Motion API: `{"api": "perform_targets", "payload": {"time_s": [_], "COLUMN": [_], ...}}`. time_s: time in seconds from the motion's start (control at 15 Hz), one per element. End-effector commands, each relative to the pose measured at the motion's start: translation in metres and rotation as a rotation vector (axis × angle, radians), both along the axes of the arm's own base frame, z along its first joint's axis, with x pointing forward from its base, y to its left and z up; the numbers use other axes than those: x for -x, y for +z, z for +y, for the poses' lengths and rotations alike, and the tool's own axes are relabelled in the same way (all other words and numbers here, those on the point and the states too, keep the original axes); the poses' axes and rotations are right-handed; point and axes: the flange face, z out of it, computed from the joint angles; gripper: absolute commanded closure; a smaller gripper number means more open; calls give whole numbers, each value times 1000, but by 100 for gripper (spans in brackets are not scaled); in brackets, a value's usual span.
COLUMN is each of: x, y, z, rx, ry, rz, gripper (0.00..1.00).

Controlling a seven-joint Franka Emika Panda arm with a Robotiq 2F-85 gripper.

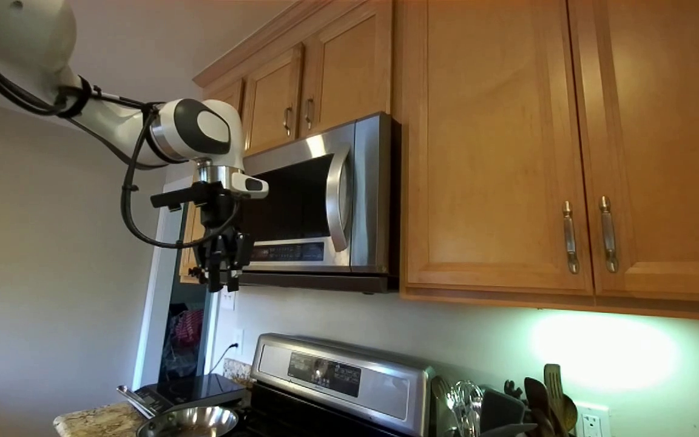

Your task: Close the microwave door

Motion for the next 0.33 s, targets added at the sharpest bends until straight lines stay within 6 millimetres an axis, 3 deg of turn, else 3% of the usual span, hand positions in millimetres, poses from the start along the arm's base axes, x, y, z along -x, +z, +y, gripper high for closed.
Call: {"api": "perform_targets", "payload": {"time_s": [0.0,0.07,0.13,0.2,0.27], "x": [31,36,16,18,18], "y": [-1,-1,1,2,2], "z": [-8,-9,-5,-5,-5], "rx": [-53,-43,-22,-21,-21], "ry": [-8,-24,-15,-15,-15], "rz": [35,38,26,25,24], "gripper": [20,15,7,26,19]}}
